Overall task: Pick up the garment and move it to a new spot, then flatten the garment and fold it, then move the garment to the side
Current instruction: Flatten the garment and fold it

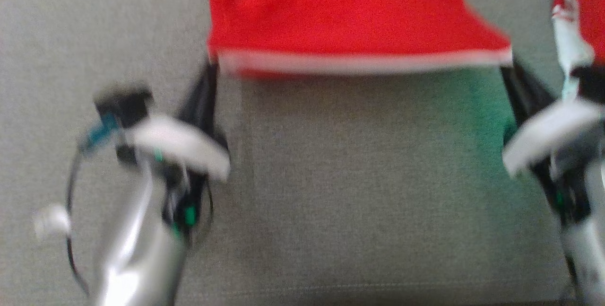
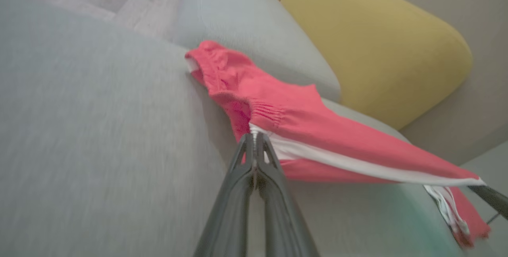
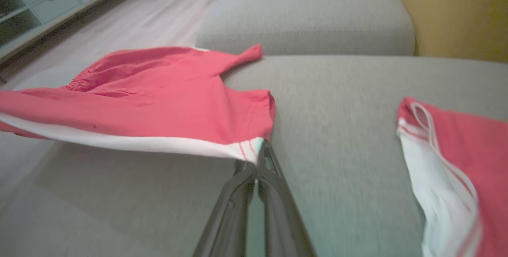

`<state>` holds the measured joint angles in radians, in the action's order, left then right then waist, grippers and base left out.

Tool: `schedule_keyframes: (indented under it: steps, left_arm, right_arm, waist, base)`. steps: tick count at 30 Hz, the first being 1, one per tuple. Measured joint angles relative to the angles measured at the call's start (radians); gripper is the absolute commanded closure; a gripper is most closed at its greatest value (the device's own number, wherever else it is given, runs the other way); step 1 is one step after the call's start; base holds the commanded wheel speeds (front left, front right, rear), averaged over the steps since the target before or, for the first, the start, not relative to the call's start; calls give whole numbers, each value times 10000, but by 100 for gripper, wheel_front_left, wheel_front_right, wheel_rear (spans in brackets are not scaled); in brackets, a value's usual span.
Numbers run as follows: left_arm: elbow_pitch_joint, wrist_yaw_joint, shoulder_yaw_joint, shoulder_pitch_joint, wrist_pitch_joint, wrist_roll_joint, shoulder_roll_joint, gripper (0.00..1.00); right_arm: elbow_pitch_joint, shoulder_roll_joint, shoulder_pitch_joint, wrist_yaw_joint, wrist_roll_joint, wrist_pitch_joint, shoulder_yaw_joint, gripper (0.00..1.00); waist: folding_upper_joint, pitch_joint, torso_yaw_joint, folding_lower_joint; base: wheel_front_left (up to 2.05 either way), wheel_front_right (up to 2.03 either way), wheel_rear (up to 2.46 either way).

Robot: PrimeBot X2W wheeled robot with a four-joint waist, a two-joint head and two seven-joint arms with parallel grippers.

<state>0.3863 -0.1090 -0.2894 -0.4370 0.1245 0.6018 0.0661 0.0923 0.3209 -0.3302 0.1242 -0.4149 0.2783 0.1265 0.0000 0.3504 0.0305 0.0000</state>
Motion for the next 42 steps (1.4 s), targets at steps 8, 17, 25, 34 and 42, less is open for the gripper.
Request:
schedule_keyframes:
  steps: [8,17,25,34,42]
  left_arm:
    - [-3956,1436,-313,5101,-1413,456,341,100]
    - [-6980,2255,-826,7660,-2585,780,750,100]
    - [-7279,2341,-675,5694,-2813,1005,458,100]
    - [-5375,2508,-876,2385,-2671,1127,-86,100]
    - [-3056,2692,-1678,542,-2094,1436,-224,100]
  right_arm:
    - [-3287,-176,4212,0,40,1808,-1139,100]
    - [-5937,-871,6967,0,27,3436,-2341,100]
    - [-4874,86,3524,-2,-102,4426,-1829,100]
    - [-2476,1001,-1061,-2,-617,5632,-1122,100]
    - [102,1106,-3319,-2,-303,5685,-253,100]
  waist:
    - [0,-1546,-42,0]
    - [1,-1979,330,-1]
    - [0,-1222,695,-1]
    - [0,106,1735,0]
    - [0,934,2742,-1]
  base:
    - [0,0,0]
    - [0,0,0]
    - [0,0,0]
    - [0,0,0]
    - [0,0,0]
